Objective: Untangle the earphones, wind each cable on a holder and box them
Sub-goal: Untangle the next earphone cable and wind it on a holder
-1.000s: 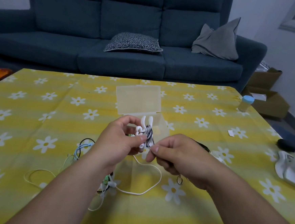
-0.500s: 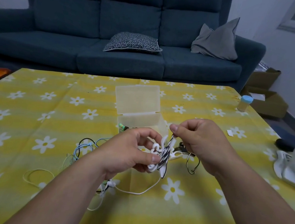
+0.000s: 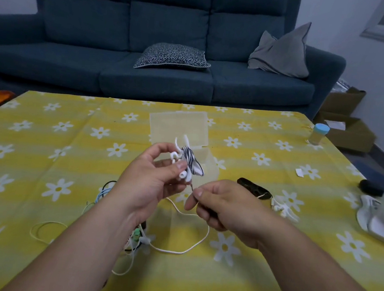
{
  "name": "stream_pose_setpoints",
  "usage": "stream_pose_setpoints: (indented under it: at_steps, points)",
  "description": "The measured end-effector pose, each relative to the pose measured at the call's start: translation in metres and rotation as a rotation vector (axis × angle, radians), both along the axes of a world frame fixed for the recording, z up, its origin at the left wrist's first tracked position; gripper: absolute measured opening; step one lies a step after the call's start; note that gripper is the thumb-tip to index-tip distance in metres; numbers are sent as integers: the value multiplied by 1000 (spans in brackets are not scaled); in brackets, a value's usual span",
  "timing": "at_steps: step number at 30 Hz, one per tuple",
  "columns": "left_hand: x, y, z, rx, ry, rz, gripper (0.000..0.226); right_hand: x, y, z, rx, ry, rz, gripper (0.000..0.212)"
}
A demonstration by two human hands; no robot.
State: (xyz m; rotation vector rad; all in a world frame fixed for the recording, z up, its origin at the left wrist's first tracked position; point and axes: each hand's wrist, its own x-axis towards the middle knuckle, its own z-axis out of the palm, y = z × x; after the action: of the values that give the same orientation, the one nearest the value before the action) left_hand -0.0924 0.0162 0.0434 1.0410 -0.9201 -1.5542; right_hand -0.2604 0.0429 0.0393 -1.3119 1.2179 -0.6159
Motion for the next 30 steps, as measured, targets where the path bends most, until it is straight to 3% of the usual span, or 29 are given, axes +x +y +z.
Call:
stream_pose_setpoints:
  at_steps: [6,11,17,21,25,30]
  points:
    - [4,-2,-7,-32,-213,67,24,-12,2,23,-57,-34,103,22]
    - [0,3,-6,-99,-347,-64,26,-24,-5,31,-183,-207,-102,22]
    - [-8,12,-6,-132,-451,-310,28,-38,-13,30,-320,-194,-336,19]
    - [-12,16,-1,-121,-301,-445,28,-42,-17,23,-330,-57,-460,23]
    - [-12,19,4,-99,-92,-496,32,-36,-17,16,-218,17,-380,30]
    - [-15,16,7,-99,-1,-229,33,-25,-10,7,-90,136,-117,35]
